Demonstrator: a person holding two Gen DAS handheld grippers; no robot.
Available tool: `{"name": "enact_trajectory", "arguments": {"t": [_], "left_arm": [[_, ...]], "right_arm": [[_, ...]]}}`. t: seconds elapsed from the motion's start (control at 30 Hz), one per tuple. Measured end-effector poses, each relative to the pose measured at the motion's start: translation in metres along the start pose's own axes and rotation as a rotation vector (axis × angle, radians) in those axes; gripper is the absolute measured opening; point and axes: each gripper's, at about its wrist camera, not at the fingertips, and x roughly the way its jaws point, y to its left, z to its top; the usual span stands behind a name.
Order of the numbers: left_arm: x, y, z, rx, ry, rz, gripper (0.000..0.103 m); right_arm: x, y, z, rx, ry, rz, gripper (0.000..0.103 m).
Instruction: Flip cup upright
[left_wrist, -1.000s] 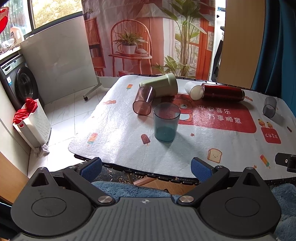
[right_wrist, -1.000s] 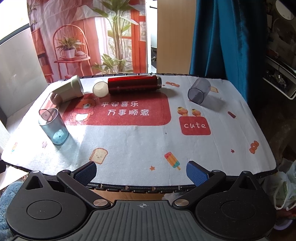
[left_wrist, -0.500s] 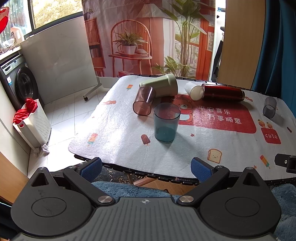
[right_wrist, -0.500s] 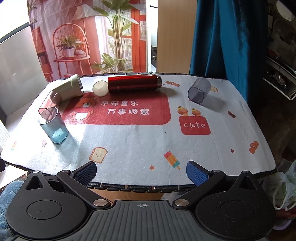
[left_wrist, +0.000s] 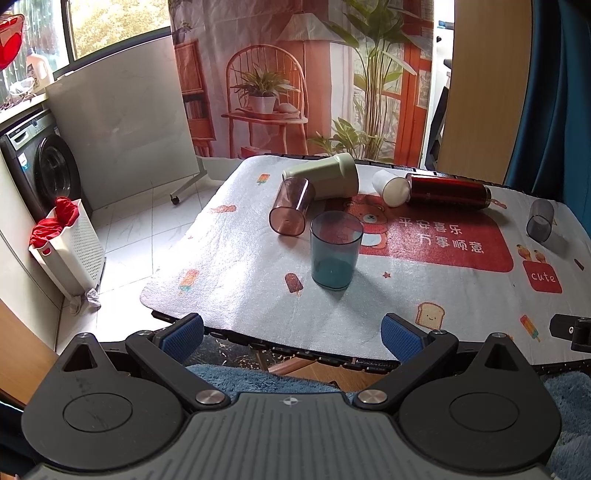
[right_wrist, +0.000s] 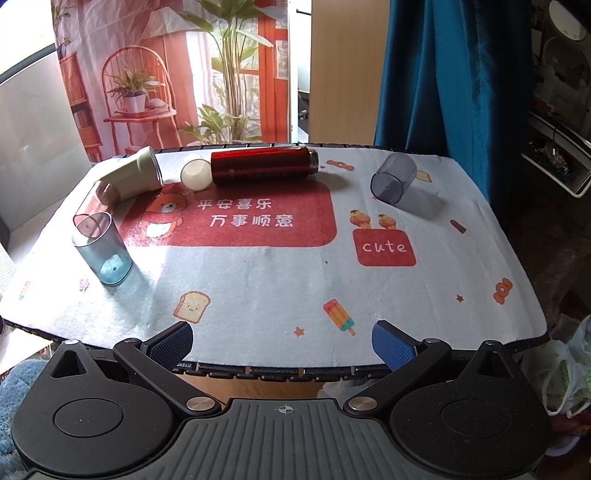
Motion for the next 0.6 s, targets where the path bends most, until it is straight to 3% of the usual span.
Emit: {"name": "enact_trajectory", "arguments": {"t": [0.6], "left_arm": [[-0.0021,-0.0013,-0.0019,0.009,-0.017,0.001,0.103]], "right_arm": [[-0.0001,0.0012,-0.0013,-0.008,0.006,0.001,0.103]]}}
